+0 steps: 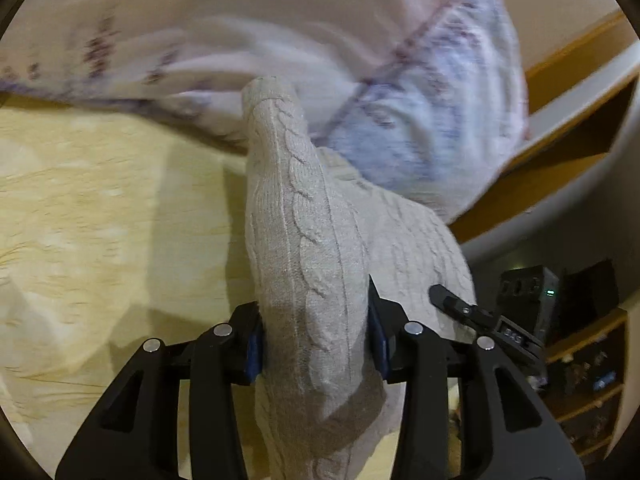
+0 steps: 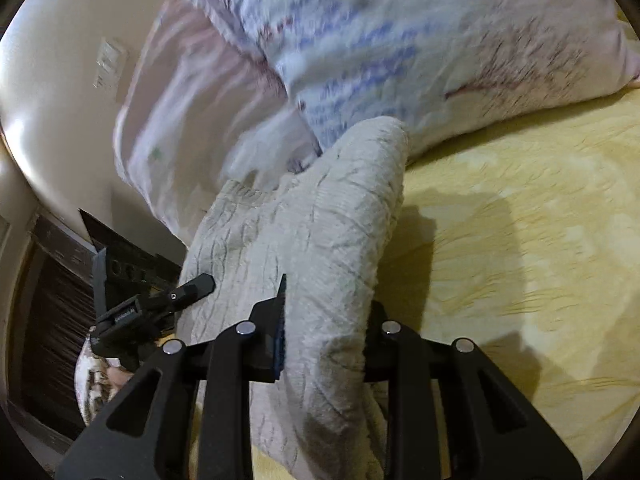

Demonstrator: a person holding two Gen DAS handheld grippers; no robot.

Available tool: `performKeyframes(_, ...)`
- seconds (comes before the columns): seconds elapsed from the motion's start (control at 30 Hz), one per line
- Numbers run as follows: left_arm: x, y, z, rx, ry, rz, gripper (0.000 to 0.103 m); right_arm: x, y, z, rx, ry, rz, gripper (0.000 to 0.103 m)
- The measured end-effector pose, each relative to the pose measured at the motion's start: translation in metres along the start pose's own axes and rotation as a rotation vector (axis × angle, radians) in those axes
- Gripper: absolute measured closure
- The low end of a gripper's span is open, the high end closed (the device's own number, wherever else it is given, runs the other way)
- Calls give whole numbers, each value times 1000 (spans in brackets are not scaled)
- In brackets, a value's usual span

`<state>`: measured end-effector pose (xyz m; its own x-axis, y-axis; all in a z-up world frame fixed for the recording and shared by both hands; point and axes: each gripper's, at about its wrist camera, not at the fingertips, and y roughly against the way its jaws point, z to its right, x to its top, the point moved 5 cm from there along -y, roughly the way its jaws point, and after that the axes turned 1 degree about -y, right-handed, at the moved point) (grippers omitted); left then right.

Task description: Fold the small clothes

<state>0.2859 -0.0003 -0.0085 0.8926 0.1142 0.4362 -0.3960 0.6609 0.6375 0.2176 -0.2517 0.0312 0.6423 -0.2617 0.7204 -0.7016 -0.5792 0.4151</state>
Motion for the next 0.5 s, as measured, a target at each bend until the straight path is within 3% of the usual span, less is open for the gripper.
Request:
performKeyframes(0.07,-4,-12,-17,50,22,-22,54,-6,-18,13,-101,-25,-11,71)
performKeyframes(0.13,-5,-17,-22,35,45,-5,48,-6,-19,19,-102,-55,-9,59)
performKeyframes(0.23,-3,-11,-17,52,27,7,47,-4,-2,21,-149,-40,12,52)
performKeyframes(0.37,-8,25,-4,145,-69,105,47,-4,42,6,-219,65,165,52)
performKeyframes(0.43,-14,42,14,134,-123,170,47,-12,57,-13,-208,158,204,56)
performKeyframes(0.5,-26,51,39,87,-187,205,44,-21,57,-26,-181,232,172,64)
